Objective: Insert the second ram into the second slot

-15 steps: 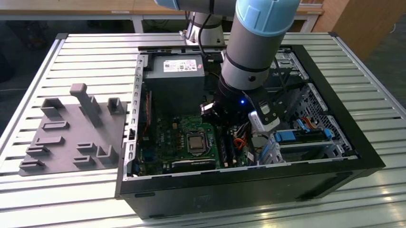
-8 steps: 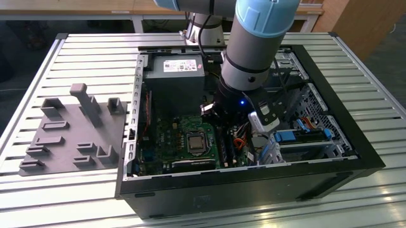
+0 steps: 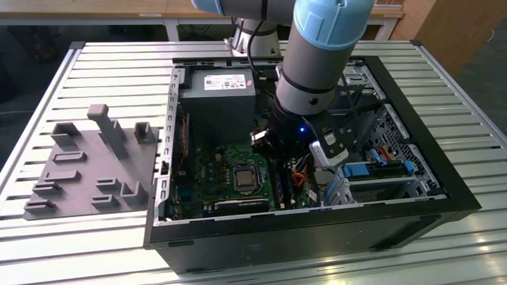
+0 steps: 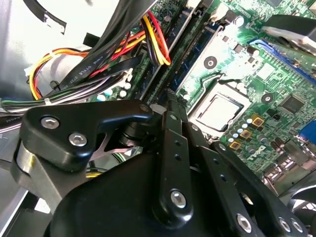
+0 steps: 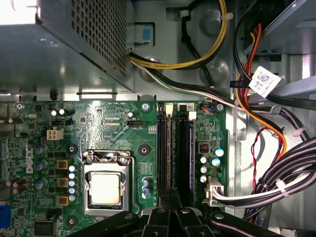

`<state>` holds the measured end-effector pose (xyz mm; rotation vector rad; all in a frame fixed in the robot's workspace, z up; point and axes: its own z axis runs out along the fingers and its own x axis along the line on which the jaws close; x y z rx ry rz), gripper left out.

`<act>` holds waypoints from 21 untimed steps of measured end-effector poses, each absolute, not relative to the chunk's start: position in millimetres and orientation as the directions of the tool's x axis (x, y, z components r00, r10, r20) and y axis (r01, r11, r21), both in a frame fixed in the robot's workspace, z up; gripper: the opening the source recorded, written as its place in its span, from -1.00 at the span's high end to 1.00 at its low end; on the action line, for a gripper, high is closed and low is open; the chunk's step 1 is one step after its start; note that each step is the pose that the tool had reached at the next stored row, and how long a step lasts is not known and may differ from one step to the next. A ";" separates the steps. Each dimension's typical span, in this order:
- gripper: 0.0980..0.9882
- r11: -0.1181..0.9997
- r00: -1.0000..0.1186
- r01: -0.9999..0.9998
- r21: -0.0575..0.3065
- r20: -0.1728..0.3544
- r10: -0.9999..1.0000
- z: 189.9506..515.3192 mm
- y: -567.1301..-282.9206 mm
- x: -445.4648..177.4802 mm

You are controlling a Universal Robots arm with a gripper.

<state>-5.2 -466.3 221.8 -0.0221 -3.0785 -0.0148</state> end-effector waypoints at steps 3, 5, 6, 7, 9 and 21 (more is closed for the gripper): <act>0.98 1.000 -0.998 0.015 0.009 0.063 0.014 220.8 -466.3 -5.3; 0.98 1.000 -0.998 0.015 0.009 0.063 0.014 220.3 -466.3 -5.3; 0.98 1.000 -0.998 0.015 0.009 0.063 0.014 220.0 -466.3 -5.3; 0.98 1.000 -0.998 0.015 0.009 0.063 0.014 219.6 -466.3 -5.3; 0.98 1.000 -0.998 0.015 0.009 0.063 0.014 219.0 -466.3 -5.2; 0.98 1.000 -0.998 0.015 0.013 0.062 0.014 216.8 -466.0 -4.8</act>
